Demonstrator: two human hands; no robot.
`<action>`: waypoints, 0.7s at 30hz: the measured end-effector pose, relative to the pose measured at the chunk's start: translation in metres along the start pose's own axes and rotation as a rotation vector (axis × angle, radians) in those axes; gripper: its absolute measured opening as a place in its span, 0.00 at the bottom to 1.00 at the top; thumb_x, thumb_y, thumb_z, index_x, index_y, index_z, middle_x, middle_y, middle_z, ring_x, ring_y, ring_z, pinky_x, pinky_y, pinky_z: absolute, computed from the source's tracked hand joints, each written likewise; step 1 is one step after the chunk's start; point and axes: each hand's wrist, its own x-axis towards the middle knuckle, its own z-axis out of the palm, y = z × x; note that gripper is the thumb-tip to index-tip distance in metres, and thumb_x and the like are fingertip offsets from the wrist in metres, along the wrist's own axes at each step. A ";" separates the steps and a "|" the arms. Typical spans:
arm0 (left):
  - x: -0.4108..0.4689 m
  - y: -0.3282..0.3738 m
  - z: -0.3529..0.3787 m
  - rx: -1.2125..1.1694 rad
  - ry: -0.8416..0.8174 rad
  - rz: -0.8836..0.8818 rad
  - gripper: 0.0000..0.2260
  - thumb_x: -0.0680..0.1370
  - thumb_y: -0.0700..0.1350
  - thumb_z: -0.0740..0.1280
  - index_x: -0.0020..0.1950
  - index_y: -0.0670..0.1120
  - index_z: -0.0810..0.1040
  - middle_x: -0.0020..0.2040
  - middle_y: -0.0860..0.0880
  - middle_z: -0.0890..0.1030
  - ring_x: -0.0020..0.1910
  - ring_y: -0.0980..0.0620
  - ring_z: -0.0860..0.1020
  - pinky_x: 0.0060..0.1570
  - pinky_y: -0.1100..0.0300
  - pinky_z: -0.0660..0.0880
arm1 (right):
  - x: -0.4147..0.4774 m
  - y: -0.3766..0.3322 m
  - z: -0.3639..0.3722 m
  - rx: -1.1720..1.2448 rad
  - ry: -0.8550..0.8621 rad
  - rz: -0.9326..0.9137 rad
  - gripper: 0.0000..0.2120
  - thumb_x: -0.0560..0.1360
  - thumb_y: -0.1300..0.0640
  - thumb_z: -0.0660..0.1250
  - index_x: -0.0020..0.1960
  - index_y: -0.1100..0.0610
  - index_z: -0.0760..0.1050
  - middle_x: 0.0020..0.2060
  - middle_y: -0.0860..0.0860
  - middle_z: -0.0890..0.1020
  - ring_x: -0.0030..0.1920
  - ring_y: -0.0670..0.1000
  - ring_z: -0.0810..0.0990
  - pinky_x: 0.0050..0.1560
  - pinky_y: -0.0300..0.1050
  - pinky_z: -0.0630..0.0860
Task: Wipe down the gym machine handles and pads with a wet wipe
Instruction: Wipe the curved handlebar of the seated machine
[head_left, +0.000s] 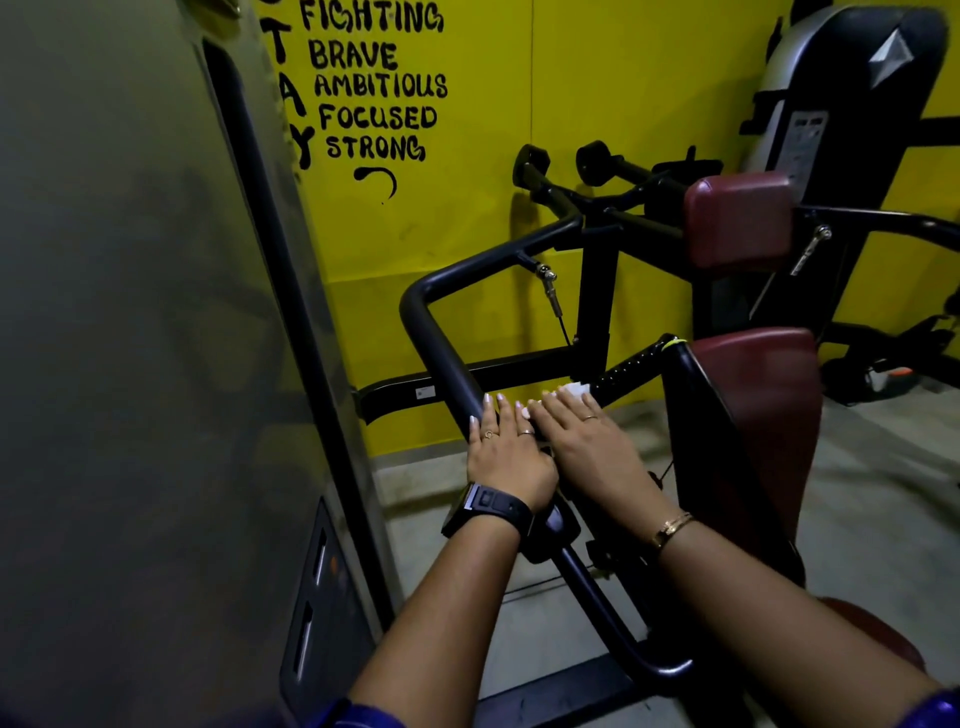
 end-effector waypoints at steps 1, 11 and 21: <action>0.000 0.000 0.000 0.001 0.004 -0.002 0.29 0.82 0.49 0.52 0.80 0.43 0.46 0.80 0.43 0.43 0.79 0.45 0.39 0.75 0.49 0.37 | 0.003 0.001 -0.001 0.009 -0.021 0.020 0.22 0.71 0.57 0.67 0.66 0.58 0.75 0.63 0.57 0.78 0.66 0.57 0.75 0.67 0.55 0.68; -0.001 0.000 0.001 0.015 0.016 0.001 0.29 0.83 0.51 0.53 0.80 0.42 0.46 0.80 0.43 0.43 0.79 0.45 0.39 0.75 0.49 0.37 | -0.005 0.021 -0.005 0.056 0.093 0.171 0.21 0.69 0.61 0.61 0.61 0.62 0.74 0.58 0.60 0.77 0.62 0.63 0.74 0.65 0.59 0.69; -0.002 0.000 -0.001 0.025 0.012 0.005 0.30 0.83 0.51 0.53 0.80 0.42 0.45 0.80 0.43 0.43 0.79 0.44 0.39 0.75 0.49 0.37 | 0.003 0.039 -0.013 -0.028 0.025 0.301 0.30 0.71 0.60 0.69 0.71 0.56 0.67 0.71 0.55 0.69 0.75 0.57 0.60 0.73 0.57 0.55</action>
